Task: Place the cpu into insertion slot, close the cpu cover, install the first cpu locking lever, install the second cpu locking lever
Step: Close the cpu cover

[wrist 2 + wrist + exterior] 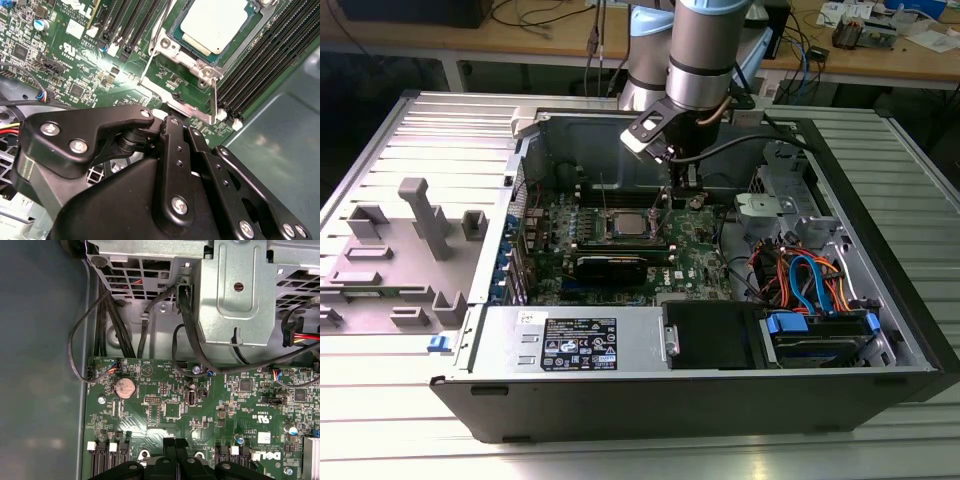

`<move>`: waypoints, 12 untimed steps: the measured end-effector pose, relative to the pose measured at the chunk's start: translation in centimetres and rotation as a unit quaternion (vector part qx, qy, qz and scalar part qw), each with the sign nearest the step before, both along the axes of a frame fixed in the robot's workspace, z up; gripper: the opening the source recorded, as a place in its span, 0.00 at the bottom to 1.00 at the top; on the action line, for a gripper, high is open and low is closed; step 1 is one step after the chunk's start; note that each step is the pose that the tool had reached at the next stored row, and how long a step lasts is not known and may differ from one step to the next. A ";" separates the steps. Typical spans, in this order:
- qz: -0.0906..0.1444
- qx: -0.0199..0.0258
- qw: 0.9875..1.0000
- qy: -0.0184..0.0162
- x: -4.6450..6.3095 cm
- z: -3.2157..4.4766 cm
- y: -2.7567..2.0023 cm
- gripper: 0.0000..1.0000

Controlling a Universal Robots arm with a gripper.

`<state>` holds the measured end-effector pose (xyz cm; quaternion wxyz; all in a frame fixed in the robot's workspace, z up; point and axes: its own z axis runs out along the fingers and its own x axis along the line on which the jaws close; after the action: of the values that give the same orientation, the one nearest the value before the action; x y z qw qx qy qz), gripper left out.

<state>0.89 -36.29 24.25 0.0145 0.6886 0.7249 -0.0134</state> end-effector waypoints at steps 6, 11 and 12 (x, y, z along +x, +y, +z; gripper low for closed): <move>0.000 0.000 1.000 0.000 -0.3 0.00 0.00 0.11; 0.000 0.000 1.000 0.000 -0.6 0.00 0.00 0.11; 0.000 0.000 1.000 0.000 -0.6 0.00 0.00 0.11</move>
<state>0.31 -36.29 24.25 0.0145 0.6886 0.7249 -0.0134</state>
